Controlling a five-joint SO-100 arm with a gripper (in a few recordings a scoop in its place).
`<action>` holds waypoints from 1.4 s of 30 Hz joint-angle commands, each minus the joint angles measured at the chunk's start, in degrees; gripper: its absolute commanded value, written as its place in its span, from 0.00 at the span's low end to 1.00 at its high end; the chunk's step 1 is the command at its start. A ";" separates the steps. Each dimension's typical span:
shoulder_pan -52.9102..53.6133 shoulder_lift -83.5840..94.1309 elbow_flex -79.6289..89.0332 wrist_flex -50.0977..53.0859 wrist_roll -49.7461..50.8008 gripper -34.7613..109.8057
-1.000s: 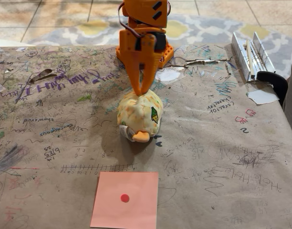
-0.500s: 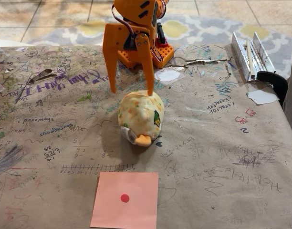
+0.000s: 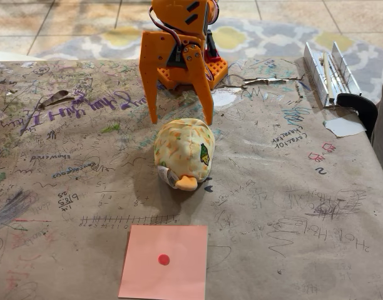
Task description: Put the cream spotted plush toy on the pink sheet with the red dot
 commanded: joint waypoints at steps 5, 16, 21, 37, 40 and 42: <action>-5.10 -25.75 -1.14 -15.29 5.27 0.47; -8.70 -58.18 -15.56 -27.95 12.74 0.47; -5.89 -62.14 -15.73 -36.12 13.71 0.24; 2.55 -16.26 -53.70 -31.46 45.09 0.24; 3.16 -8.61 -55.90 -39.29 45.09 0.24; 3.34 -5.27 -57.30 -43.07 44.74 0.24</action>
